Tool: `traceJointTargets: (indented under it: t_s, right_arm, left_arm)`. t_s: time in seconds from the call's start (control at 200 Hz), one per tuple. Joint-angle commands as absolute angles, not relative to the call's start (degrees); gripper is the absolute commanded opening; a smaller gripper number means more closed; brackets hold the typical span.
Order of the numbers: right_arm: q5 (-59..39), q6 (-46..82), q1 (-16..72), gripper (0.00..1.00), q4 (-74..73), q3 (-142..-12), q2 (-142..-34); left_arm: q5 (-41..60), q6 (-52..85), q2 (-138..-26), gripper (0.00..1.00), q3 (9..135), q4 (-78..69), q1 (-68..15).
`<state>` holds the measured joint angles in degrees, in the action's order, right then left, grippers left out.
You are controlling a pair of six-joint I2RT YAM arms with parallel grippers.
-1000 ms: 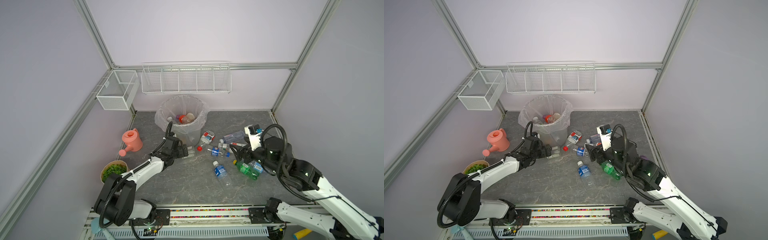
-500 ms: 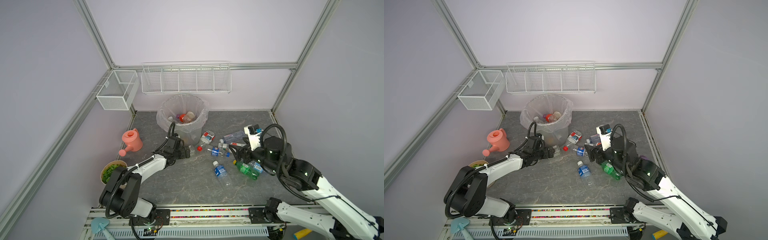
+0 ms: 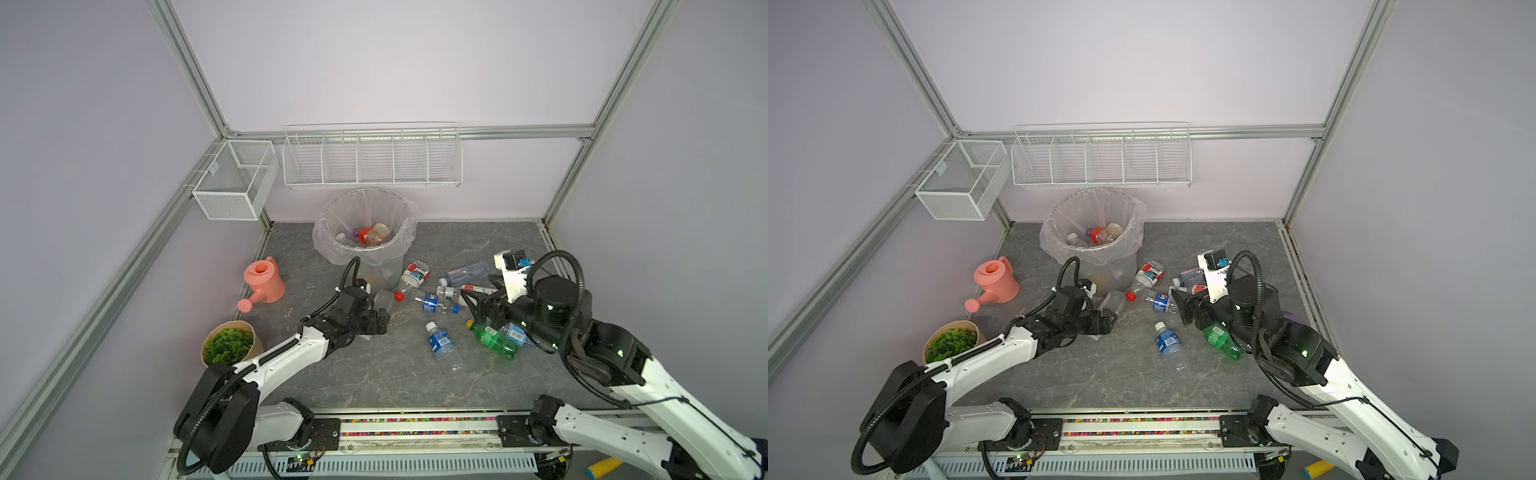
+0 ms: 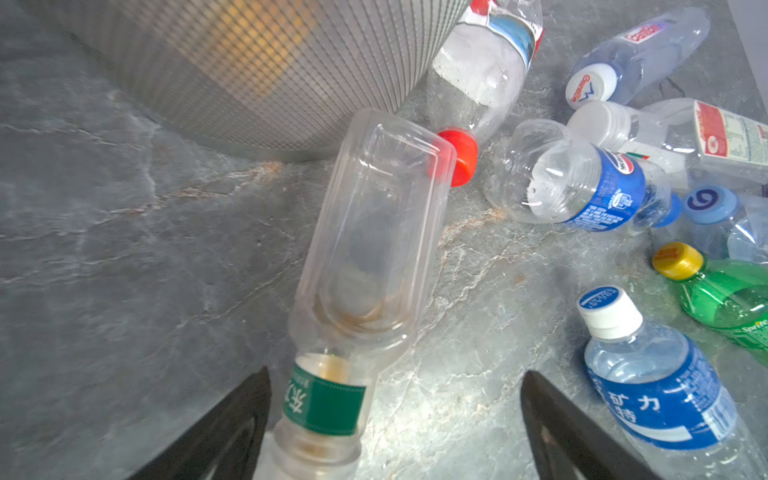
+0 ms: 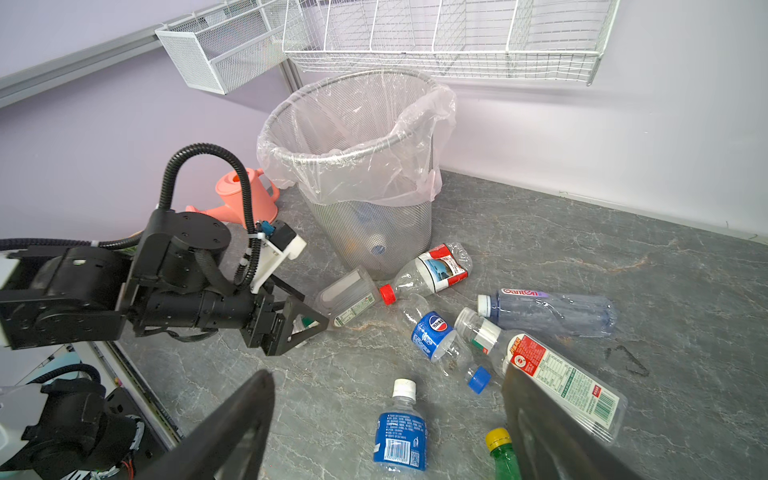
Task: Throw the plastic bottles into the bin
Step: 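Lower the left gripper onto the clear green-cap bottle beside the bin and grasp it, then lift the green-cap bottle upright with the left gripper over the bin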
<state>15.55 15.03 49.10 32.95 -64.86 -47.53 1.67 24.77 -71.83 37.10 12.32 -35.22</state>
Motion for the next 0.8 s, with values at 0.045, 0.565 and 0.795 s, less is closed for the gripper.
traceJointTargets:
  t_s: [0.045, 0.565, 0.795]
  right_arm:
    - [15.35, 15.83, 48.69, 0.88, 31.78, -63.74, -47.1]
    - [17.23, 15.45, 48.64, 0.88, 32.48, -63.28, -45.17]
    - [17.14, 15.55, 48.68, 0.88, 32.18, -63.46, -45.79]
  left_arm:
    - [-2.08, 23.75, -70.9, 0.94, 38.05, 13.48, -35.16]
    - [-2.81, 25.09, -84.38, 0.9, 43.5, 13.0, -36.01]
    - [-6.15, 26.08, -87.26, 0.77, 43.49, 12.74, -37.23]
